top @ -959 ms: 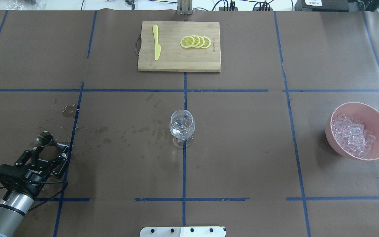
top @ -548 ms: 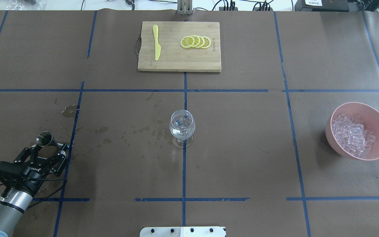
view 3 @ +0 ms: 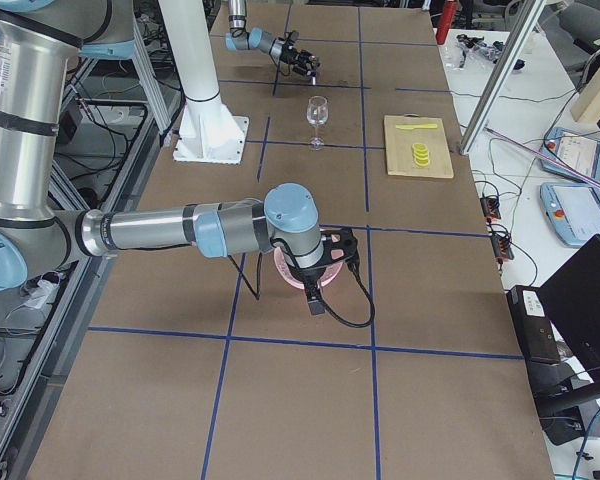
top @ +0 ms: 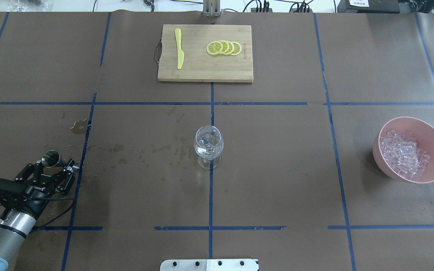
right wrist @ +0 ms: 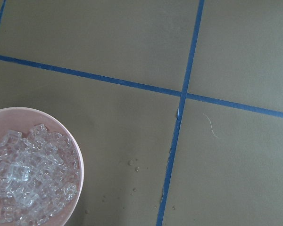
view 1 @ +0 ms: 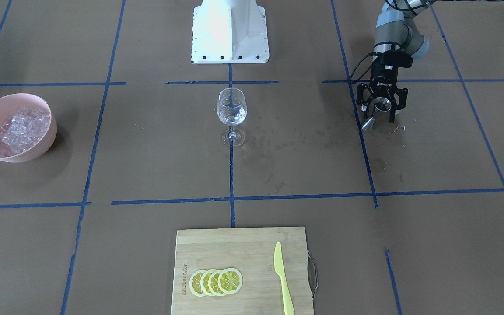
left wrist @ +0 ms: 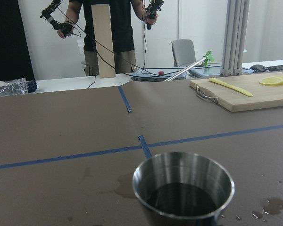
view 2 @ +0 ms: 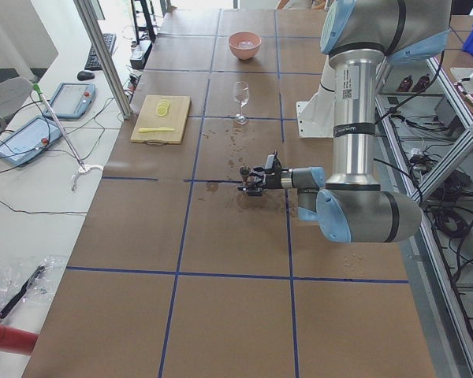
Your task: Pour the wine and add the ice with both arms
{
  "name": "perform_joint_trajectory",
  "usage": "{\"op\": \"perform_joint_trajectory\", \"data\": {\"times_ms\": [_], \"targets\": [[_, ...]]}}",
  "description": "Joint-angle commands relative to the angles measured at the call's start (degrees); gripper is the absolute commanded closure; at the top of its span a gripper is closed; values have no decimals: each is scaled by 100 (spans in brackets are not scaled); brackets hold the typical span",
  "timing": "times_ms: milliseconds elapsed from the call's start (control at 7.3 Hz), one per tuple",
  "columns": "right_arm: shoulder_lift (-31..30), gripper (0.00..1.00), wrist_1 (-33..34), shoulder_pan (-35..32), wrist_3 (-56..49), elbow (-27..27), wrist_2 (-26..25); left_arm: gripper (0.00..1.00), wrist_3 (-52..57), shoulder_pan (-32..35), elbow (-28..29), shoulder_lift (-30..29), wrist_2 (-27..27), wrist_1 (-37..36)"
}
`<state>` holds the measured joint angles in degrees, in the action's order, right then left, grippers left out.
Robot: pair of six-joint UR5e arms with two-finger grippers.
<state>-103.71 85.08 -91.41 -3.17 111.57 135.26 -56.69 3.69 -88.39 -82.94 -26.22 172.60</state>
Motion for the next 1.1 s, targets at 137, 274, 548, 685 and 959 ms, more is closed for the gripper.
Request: {"op": "perform_joint_trajectory", "data": {"times_ms": [137, 274, 548, 685, 959], "targets": [[0, 0, 0, 0, -35, -13, 0, 33, 26, -26, 77, -91, 21, -7], [0, 0, 0, -17, -52, -13, 0, 33, 35, -44, 94, -99, 29, 2], [0, 0, 0, -96, -52, 5, 0, 40, 26, -62, 86, -117, 47, 2], [0, 0, 0, -114, -52, 5, 0, 41, 18, -62, 86, -117, 56, 10], [-9, 0, 0, -132, -61, 5, 0, 40, 0, -53, 59, -117, 91, 19]]}}
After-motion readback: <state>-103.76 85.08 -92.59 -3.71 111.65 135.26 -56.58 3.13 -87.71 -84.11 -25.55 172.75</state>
